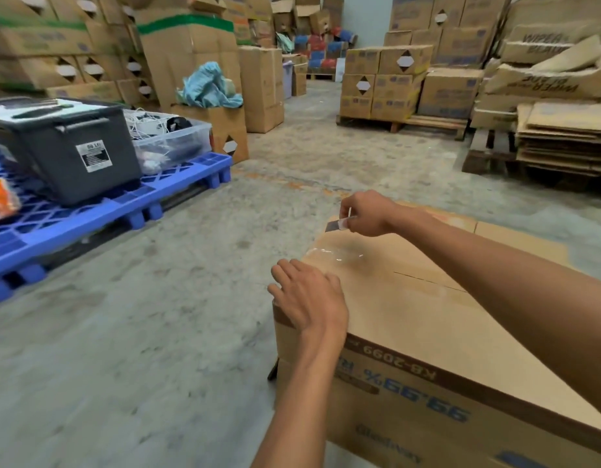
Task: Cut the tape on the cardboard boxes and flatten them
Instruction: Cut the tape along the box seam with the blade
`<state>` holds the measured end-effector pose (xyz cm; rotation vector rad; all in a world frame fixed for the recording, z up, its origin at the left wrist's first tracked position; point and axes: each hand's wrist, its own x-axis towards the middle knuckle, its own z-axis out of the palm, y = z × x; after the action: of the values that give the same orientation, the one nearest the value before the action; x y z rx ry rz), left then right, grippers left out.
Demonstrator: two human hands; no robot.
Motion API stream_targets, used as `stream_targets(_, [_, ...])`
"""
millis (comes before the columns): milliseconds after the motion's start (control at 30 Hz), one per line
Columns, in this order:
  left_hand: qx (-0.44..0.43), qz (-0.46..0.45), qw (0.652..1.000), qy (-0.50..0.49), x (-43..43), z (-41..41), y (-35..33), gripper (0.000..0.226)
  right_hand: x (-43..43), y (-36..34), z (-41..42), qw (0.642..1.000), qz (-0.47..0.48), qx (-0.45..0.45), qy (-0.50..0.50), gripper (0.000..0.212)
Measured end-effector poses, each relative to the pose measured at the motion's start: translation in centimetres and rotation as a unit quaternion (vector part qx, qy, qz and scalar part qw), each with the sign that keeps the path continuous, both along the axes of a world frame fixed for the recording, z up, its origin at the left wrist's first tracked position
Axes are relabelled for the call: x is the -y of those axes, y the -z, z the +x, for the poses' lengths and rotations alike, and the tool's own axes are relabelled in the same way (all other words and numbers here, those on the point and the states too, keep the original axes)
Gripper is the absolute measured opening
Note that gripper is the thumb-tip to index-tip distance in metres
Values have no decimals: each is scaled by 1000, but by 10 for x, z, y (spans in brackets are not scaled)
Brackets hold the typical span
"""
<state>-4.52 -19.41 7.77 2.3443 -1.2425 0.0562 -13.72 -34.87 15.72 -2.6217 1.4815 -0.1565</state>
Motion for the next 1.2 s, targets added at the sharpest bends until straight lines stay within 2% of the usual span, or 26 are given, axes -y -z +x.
stream_targets(167, [-33,-33,997,-60,16,-19,1,48,24,8,-1,1000,7,10,-15,5])
stream_targets(333, [15,-57,997,-52,20,-34,10,44,39,18,-2,998,27,38,-38,9])
stream_targets(433, [34,-45,997,-51,25,-31,16,50,42,17,-11,997,23,42,-55,3])
stream_targets(633, [60,-13,998,-30,23,-15,11,46,32,0,-20,994,48,60,-72,11])
stream_targets(800, [42,-29,999,2,8,-2,10,31,9,-5,2,993,31,18,-114,12])
stream_targets(867, [26,-41,999,14,1,1,9,28,-1,-6,17,990,14,-17,-139,10])
stream_targets(1033, [11,-44,998,30,-14,7,5,27,-20,-14,54,975,-35,-124,-180,23])
stream_targets(1200, [13,-45,998,51,-24,8,5,26,-22,-21,66,966,60,-152,-199,20])
